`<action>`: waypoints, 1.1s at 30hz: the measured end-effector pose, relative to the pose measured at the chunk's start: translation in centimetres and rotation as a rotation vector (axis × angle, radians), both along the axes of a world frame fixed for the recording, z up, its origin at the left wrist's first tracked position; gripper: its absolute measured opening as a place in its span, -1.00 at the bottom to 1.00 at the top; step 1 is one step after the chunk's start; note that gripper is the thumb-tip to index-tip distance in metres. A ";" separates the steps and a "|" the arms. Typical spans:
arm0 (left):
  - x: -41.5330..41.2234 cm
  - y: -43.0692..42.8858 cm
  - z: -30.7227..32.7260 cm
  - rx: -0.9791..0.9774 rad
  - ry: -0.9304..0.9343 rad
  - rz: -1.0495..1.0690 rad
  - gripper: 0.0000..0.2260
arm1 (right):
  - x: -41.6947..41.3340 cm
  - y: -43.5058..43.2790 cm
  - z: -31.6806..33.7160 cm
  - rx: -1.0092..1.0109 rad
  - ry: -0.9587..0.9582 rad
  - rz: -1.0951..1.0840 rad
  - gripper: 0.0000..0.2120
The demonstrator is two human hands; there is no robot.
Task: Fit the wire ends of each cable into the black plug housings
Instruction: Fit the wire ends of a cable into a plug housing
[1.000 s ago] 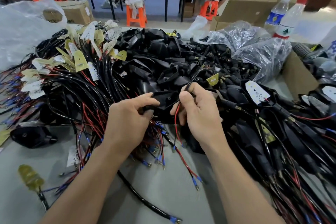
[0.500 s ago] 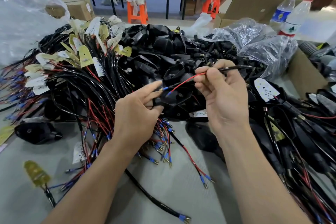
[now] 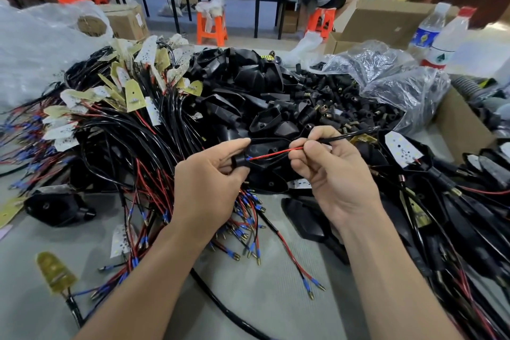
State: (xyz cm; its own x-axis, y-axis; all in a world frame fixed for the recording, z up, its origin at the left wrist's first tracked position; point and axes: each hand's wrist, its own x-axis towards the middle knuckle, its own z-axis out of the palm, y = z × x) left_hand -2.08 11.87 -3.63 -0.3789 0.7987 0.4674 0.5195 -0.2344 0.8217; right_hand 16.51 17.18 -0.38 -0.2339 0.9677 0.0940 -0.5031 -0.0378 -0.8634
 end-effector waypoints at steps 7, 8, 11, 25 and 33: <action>-0.1 -0.4 0.3 0.034 0.094 0.058 -0.51 | -0.9 -0.3 -0.3 0.093 -0.109 -0.153 -0.79; -0.1 -0.4 0.3 0.036 0.090 0.031 -0.51 | -1.0 -0.2 -0.4 0.123 -0.146 -0.235 -0.79; 0.1 -0.6 0.4 0.034 0.058 -0.033 -0.48 | -1.4 -0.2 -0.6 0.197 -0.263 -0.350 -0.80; 0.7 -0.5 0.7 -0.058 -0.032 -0.108 -0.63 | -3.5 1.8 0.2 0.345 -0.748 -0.486 -0.87; 0.8 0.1 0.9 -0.005 -0.185 -0.004 -0.66 | -1.9 1.9 -0.4 0.205 -0.693 -0.386 -0.94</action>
